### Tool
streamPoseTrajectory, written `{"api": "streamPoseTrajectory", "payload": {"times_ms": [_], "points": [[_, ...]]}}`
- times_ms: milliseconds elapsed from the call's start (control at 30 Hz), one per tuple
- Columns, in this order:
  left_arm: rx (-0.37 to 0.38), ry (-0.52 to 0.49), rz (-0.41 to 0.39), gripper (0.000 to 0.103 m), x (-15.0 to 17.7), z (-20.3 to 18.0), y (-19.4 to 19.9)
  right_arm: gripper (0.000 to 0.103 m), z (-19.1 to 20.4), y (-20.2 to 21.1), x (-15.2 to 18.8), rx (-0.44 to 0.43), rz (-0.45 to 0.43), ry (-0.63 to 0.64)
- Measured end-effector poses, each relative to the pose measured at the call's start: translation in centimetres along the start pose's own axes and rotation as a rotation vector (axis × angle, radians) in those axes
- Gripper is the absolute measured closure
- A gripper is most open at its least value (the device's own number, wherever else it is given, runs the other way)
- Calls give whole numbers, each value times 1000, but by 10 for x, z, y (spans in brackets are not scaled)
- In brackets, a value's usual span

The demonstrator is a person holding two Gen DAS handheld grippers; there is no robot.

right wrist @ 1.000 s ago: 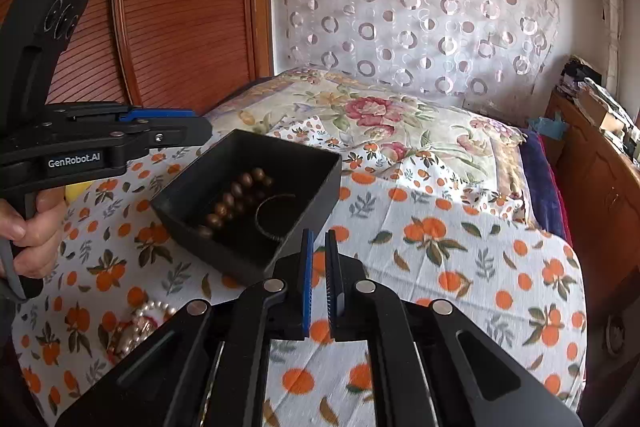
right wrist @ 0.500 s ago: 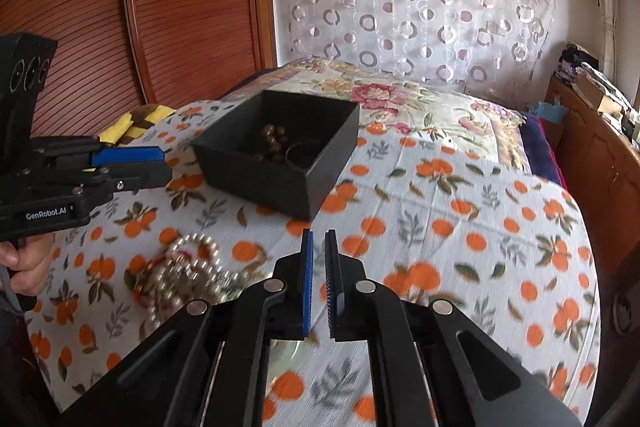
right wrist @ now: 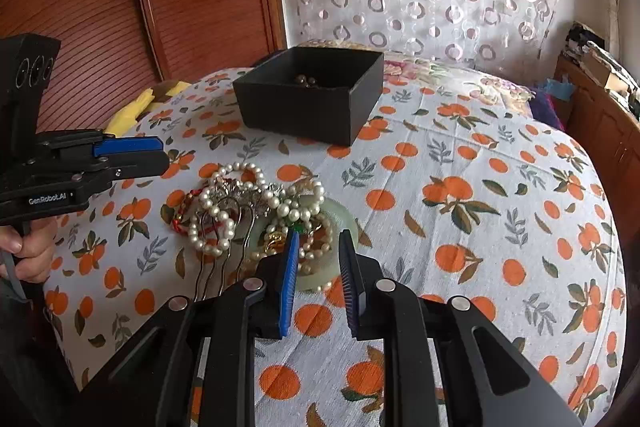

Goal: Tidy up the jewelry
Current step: 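Open the left gripper, withdraw, and lower it onto the pearl necklace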

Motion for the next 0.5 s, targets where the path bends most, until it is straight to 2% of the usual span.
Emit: {"api": "streamPoseTrajectory", "payload": {"times_ms": [233, 433, 500], "points": [[3, 0, 11, 71, 9, -3, 1, 81, 21, -5, 4, -61, 28, 0], [6, 6, 4, 71, 10, -4, 3, 81, 26, -14, 5, -63, 58, -30], [9, 7, 5, 71, 10, -4, 3, 77, 31, -16, 7, -72, 69, -22]]}}
Point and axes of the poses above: each gripper's, at about its wrist camera, not at the fingertips, and y roughly against the way its jaws point, z to its left, x to its underside, the point moved 8 cm from there along -y, roughly the way its jaws point, and after that the axes turned 11 degrees about -z, right-handed, at the moved point
